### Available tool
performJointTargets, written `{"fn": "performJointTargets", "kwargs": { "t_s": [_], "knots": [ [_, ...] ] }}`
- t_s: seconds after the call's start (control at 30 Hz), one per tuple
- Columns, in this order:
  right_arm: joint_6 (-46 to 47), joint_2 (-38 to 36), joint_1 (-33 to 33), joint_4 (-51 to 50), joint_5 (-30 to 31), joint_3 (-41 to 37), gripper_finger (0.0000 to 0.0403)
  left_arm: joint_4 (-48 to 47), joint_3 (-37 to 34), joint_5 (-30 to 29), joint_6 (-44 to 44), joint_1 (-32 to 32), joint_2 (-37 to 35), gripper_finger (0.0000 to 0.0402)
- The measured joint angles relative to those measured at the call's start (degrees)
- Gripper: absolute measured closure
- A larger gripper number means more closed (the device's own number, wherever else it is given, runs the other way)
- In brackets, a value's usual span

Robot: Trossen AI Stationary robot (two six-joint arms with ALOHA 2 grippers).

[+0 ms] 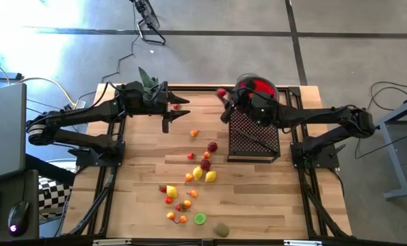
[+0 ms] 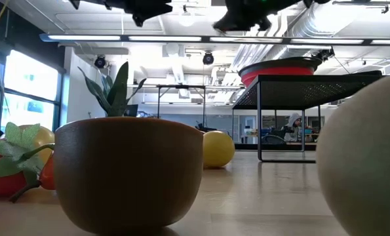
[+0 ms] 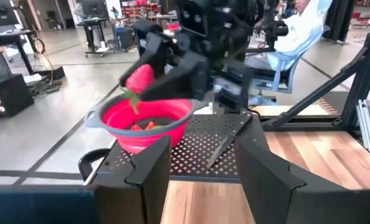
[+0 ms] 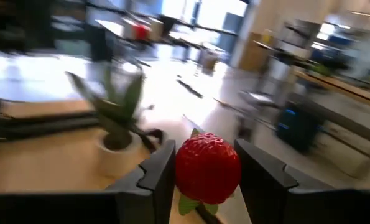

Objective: Pick & Place Fruit
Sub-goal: Put the strawberry into the strainer bowl on the shelf

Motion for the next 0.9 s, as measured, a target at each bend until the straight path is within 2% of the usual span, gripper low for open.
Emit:
{"fn": "performJointTargets", "kwargs": {
  "t_s": [0.17,0.37,0.63,0.9],
  "knots": [
    [1.0,-2.1,0.0,-7.1,12.3,0.1,0.0263,-0.1,0.0,0.0,0.0,0.0,0.0,0.0226],
    [5.7,-2.2,-0.7,-13.8,19.7,0.1,0.0262,-0.1,0.0,-0.2,0.0,0.0,0.0,0.0226],
    [17.7,-2.2,-4.6,-23.9,18.6,0.1,0.0262,-0.1,0.0,-0.1,-0.4,0.0,0.0,0.0226],
    [26.1,-2.2,-9.5,-29.2,9.2,0.1,0.0262,-0.1,0.0,-0.1,-0.4,0.0,0.0,0.0226]
  ]
}}
